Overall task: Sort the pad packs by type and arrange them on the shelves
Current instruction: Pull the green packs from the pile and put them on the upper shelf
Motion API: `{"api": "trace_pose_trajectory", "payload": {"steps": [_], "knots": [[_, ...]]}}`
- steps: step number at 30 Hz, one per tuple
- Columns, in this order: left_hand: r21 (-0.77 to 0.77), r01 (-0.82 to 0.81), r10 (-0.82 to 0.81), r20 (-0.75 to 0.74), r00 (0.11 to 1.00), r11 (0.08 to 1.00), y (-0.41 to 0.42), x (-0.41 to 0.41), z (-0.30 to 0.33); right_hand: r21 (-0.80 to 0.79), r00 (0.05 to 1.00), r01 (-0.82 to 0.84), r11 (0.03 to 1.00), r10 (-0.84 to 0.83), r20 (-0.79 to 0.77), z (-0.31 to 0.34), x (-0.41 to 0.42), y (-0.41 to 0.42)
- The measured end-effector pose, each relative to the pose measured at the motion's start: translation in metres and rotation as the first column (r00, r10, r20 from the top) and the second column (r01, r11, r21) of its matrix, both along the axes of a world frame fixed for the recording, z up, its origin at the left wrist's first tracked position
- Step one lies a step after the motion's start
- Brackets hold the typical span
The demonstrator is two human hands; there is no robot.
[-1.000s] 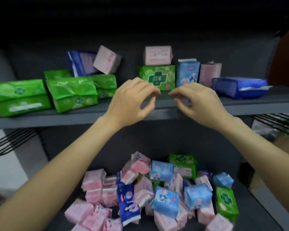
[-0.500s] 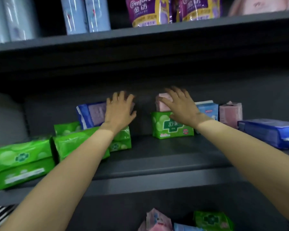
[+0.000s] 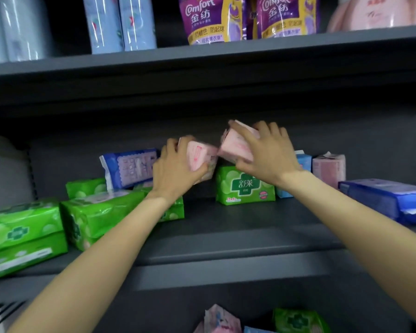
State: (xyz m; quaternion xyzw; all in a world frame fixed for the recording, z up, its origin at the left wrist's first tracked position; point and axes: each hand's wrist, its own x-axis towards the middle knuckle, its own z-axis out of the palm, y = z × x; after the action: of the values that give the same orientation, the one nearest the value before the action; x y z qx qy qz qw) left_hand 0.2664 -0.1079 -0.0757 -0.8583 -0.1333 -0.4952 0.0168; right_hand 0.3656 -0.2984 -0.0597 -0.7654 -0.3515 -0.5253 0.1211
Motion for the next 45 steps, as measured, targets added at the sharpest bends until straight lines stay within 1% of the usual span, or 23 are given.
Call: {"api": "trace_pose_trajectory", "payload": {"steps": [1, 3, 7, 9, 11, 14, 17, 19, 20, 22, 24, 26, 27, 29, 31, 33, 35, 37, 39, 41, 42, 43, 45], "knots": [[-0.072, 0.048, -0.047, 0.014, 0.999, 0.996, -0.007, -0.005, 0.0, 0.022, 0.993, -0.008, 1.0, 0.011, -0.115, -0.001, -0.007, -0.009], [-0.177, 0.128, -0.121, 0.048, 0.991, 0.976, -0.021, -0.019, -0.002, 0.104, 0.938, -0.114, 0.988, 0.141, -0.317, -0.009, -0.021, -0.03], [-0.21, 0.294, -0.261, 0.173, 0.95, 0.933, -0.053, -0.061, -0.013, 0.256, 0.833, -0.265, 0.93, 0.354, -0.425, -0.03, -0.055, -0.077], [-0.247, 0.39, -0.33, 0.253, 0.91, 0.887, -0.069, -0.086, -0.022, 0.364, 0.718, -0.33, 0.871, 0.482, -0.502, -0.043, -0.075, -0.096], [-0.314, 0.489, -0.389, 0.331, 0.86, 0.814, -0.084, -0.108, -0.034, 0.506, 0.599, -0.35, 0.789, 0.603, -0.526, -0.057, -0.097, -0.113], [-0.485, 0.608, -0.422, 0.444, 0.791, 0.629, -0.105, -0.138, -0.062, 0.685, 0.481, -0.325, 0.653, 0.737, -0.475, -0.084, -0.127, -0.136], [-0.621, 0.612, -0.424, 0.444, 0.789, 0.49, -0.125, -0.162, -0.104, 0.743, 0.417, -0.276, 0.61, 0.772, -0.479, -0.123, -0.156, -0.159], [-0.675, 0.563, -0.439, 0.372, 0.818, 0.477, -0.136, -0.177, -0.137, 0.73, 0.376, -0.259, 0.632, 0.763, -0.526, -0.154, -0.17, -0.174], [-0.685, 0.521, -0.444, 0.31, 0.841, 0.51, -0.142, -0.186, -0.157, 0.702, 0.351, -0.251, 0.666, 0.739, -0.575, -0.171, -0.178, -0.183], [-0.634, 0.433, -0.453, 0.143, 0.88, 0.641, -0.149, -0.201, -0.194, 0.632, 0.297, -0.227, 0.741, 0.671, -0.68, -0.205, -0.189, -0.199], [-0.56, 0.334, -0.444, -0.068, 0.893, 0.758, -0.153, -0.21, -0.225, 0.534, 0.244, -0.177, 0.826, 0.563, -0.79, -0.242, -0.193, -0.211], [-0.483, 0.241, -0.397, -0.25, 0.883, 0.842, -0.158, -0.212, -0.246, 0.44, 0.205, -0.125, 0.889, 0.457, -0.866, -0.273, -0.193, -0.218], [-0.469, 0.204, -0.376, -0.308, 0.874, 0.859, -0.16, -0.21, -0.256, 0.393, 0.182, -0.099, 0.914, 0.405, -0.896, -0.288, -0.191, -0.22], [-0.508, 0.149, -0.371, -0.37, 0.851, 0.848, -0.163, -0.204, -0.289, 0.276, 0.135, -0.046, 0.96, 0.28, -0.95, -0.323, -0.187, -0.223], [-0.585, 0.098, -0.391, -0.399, 0.83, 0.805, -0.164, -0.196, -0.329, 0.19, 0.076, -0.013, 0.982, 0.191, -0.979, -0.359, -0.187, -0.225], [-0.669, 0.015, -0.394, -0.42, 0.818, 0.743, -0.166, -0.188, -0.373, 0.104, 0.025, 0.02, 0.994, 0.104, -0.994, -0.395, -0.187, -0.229], [-0.758, -0.054, -0.411, -0.411, 0.813, 0.65, -0.168, -0.184, -0.416, 0.0, -0.03, 0.06, 0.998, 0.001, -1.0, -0.429, -0.185, -0.234], [-0.795, -0.084, -0.431, -0.41, 0.804, 0.6, -0.17, -0.183, -0.456, -0.086, -0.077, 0.053, 0.995, -0.082, -0.994, -0.457, -0.184, -0.239], [-0.779, -0.133, -0.447, -0.48, 0.755, 0.612, -0.171, -0.185, -0.486, -0.154, -0.08, -0.033, 0.987, -0.157, -0.984, -0.479, -0.189, -0.241], [-0.745, -0.196, -0.465, -0.574, 0.674, 0.637, -0.171, -0.184, -0.515, -0.223, -0.046, -0.134, 0.966, -0.23, -0.972, -0.497, -0.195, -0.239], [-0.721, -0.218, -0.468, -0.618, 0.632, 0.657, -0.172, -0.185, -0.525, -0.224, -0.022, -0.153, 0.963, -0.23, -0.973, -0.503, -0.199, -0.236], [-0.692, -0.24, -0.464, -0.66, 0.591, 0.68, -0.174, -0.186, -0.535, -0.194, -0.018, -0.137, 0.971, -0.198, -0.98, -0.509, -0.202, -0.232], [-0.626, -0.316, -0.424, -0.744, 0.516, 0.713, -0.179, -0.185, -0.552, -0.072, -0.071, -0.01, 0.997, -0.072, -0.995, -0.52, -0.206, -0.219]]}}
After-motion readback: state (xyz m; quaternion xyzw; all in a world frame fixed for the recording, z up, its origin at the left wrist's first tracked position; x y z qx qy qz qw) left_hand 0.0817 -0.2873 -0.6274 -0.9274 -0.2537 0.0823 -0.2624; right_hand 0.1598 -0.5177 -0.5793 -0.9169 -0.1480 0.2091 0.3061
